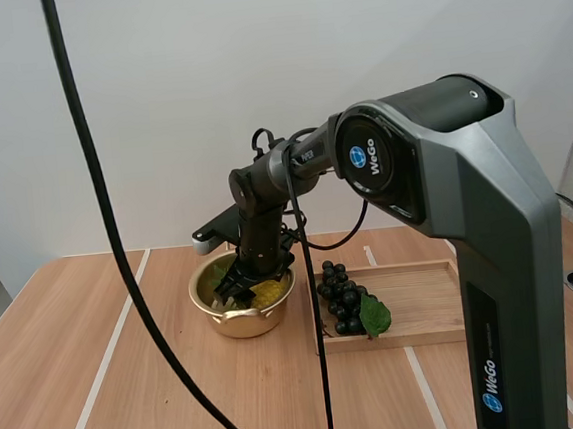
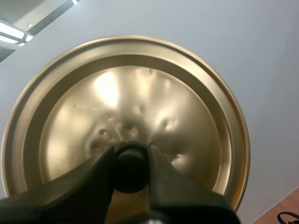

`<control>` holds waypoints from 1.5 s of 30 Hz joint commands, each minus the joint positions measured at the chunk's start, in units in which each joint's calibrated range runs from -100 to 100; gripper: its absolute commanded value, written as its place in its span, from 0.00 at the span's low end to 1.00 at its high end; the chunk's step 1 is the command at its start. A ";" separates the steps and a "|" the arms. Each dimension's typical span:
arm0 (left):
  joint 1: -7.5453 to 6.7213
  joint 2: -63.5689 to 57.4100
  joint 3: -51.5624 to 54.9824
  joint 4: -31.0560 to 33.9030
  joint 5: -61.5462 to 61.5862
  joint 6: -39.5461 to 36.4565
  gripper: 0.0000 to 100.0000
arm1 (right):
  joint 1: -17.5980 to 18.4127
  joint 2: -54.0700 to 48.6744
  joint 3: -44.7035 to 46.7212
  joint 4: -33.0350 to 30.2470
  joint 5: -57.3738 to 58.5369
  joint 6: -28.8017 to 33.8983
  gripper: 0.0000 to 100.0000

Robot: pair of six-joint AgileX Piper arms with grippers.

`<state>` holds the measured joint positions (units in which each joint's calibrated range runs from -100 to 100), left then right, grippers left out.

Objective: Open the pot, put the pineapple inside, and close it

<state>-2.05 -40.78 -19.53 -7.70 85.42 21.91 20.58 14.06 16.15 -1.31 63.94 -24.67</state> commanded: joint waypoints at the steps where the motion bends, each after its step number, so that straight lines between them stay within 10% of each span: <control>1: 0.19 0.15 -0.47 -0.43 -0.52 -0.15 0.00 | -0.11 0.01 0.06 -1.48 1.45 -0.50 1.00; 30: 0.19 0.83 -0.23 -0.77 4.06 -1.26 0.00 | -0.31 -22.72 -0.07 -4.47 -1.64 1.03 1.00; 41: 0.19 7.05 1.61 -5.11 11.97 -3.71 0.00 | -12.86 -37.91 -0.07 -5.75 1.46 3.62 1.00; 42: 0.19 7.88 1.61 -5.99 12.88 -4.17 0.00 | -14.47 -39.16 0.08 -5.75 1.46 3.87 0.94; 45: 0.19 10.52 1.61 -8.39 14.58 -5.35 0.00 | -19.09 -41.93 0.08 -4.75 3.79 4.75 0.28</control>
<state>-2.05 -31.92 -18.20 -13.34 99.84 18.06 4.22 -25.58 16.15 -6.68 65.69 -20.93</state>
